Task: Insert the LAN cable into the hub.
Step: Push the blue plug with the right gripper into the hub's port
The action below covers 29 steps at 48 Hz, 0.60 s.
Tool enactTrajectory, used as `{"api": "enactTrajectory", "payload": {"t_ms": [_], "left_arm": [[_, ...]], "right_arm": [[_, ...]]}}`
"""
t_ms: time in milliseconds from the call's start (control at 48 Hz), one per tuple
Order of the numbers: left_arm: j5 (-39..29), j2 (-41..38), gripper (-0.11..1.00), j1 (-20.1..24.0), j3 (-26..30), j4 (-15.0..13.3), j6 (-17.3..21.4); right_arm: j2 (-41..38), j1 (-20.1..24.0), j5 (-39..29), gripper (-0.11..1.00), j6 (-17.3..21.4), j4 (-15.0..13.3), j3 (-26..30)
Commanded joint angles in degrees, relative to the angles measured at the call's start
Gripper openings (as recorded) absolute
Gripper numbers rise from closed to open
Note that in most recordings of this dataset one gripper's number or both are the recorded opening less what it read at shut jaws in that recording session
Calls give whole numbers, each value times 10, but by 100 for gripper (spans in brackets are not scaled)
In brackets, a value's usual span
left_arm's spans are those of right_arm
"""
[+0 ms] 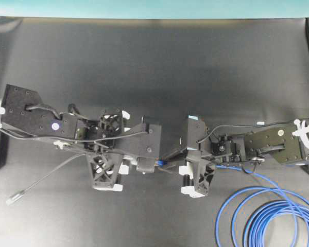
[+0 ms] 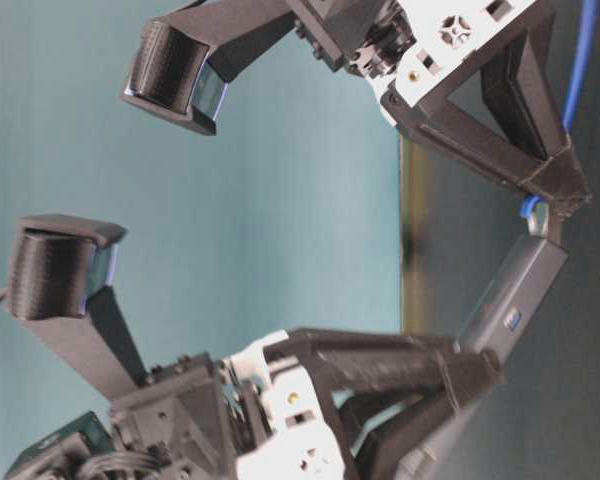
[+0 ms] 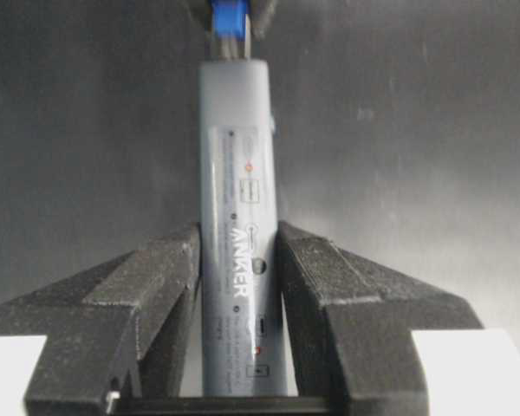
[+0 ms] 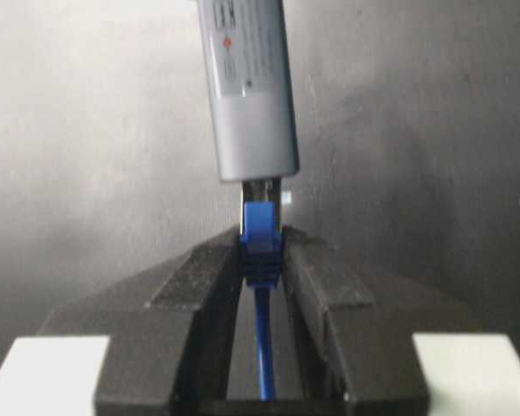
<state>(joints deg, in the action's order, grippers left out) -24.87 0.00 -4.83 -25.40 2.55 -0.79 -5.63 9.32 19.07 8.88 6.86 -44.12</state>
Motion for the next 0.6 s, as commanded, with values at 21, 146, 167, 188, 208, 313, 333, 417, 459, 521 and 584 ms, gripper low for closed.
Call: {"api": "enactTrajectory", "payload": {"t_ms": [21, 146, 167, 188, 208, 313, 333, 417, 459, 521, 584], "left_arm": [[67, 7, 28, 6, -9, 3, 2], [113, 24, 28, 11, -40, 3, -4], [115, 26, 28, 12, -44, 2, -5], [117, 29, 28, 12, -48, 2, -6], [118, 32, 28, 13, -51, 2, -7], [124, 42, 28, 13, -69, 2, -12], [127, 44, 28, 13, -71, 2, -13], [150, 51, 28, 12, -84, 2, -13], [164, 54, 28, 13, -91, 2, -13], [188, 60, 28, 15, -101, 3, -13], [200, 65, 28, 16, -108, 3, -13]], "right_arm": [[11, -1, 51, 13, -2, 0, 13], [18, -1, 84, 13, -2, 0, -4], [19, -1, 90, 13, -2, -1, -7], [21, -1, 92, 13, -1, 0, -11], [22, -2, 95, 13, 0, 0, -13], [30, 0, 106, 13, 4, 0, -29], [31, 0, 110, 13, 4, 1, -32], [35, 1, 134, 13, 4, 1, -39], [38, 2, 153, 13, 4, 1, -45], [40, 2, 178, 13, 4, 3, -51], [43, 2, 201, 13, 5, 3, -57]]}}
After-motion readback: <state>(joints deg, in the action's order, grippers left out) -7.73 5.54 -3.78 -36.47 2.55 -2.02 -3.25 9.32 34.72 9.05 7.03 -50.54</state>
